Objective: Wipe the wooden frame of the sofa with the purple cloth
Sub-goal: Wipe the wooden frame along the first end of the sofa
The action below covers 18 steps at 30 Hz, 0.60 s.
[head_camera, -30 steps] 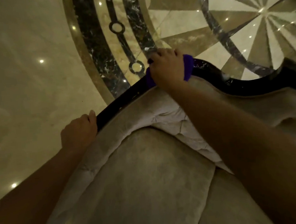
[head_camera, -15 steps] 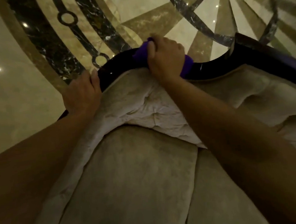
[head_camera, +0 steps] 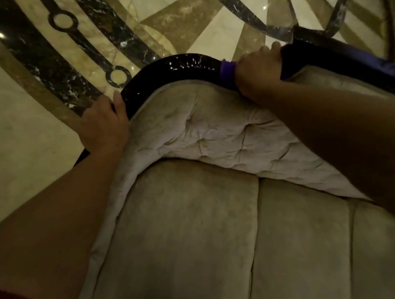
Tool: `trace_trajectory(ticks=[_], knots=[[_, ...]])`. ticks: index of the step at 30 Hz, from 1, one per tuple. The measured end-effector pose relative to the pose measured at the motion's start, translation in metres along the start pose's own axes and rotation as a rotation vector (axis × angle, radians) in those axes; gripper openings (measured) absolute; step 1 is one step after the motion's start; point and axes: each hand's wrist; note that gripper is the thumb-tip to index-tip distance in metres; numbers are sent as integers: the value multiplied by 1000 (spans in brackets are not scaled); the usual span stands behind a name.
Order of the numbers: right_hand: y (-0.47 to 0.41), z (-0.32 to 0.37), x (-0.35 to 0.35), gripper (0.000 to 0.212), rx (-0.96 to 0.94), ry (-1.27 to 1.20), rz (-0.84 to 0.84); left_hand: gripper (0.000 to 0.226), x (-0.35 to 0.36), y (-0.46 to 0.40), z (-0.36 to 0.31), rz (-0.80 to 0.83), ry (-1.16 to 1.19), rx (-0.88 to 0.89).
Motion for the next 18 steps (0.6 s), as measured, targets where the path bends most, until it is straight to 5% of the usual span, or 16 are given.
trace_trajectory(ticks=[4, 6, 10, 15, 18], knots=[[-11, 79, -20, 37, 252, -655, -131, 63, 7, -2, 5, -24, -43, 47], [-16, 122, -37, 37, 180, -793, -247, 62, 7, -2, 3, -22, -48, 62], [-7, 154, -49, 35, -136, -644, -288, 61, 5, -2, 3, -36, -33, 51], [-19, 107, -37, 36, -55, -603, -81, 64, 3, -1, 5, -15, 25, -4], [-9, 24, -14, 27, -18, -230, 85, 67, -1, -1, 1, 39, 1, -7]])
Point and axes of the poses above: each hand's wrist, its own y-axis away from the middle knuckle, its own x-axis out of the palm, z = x × y, and after that the axes turned 3 degrees about -z, right-handed
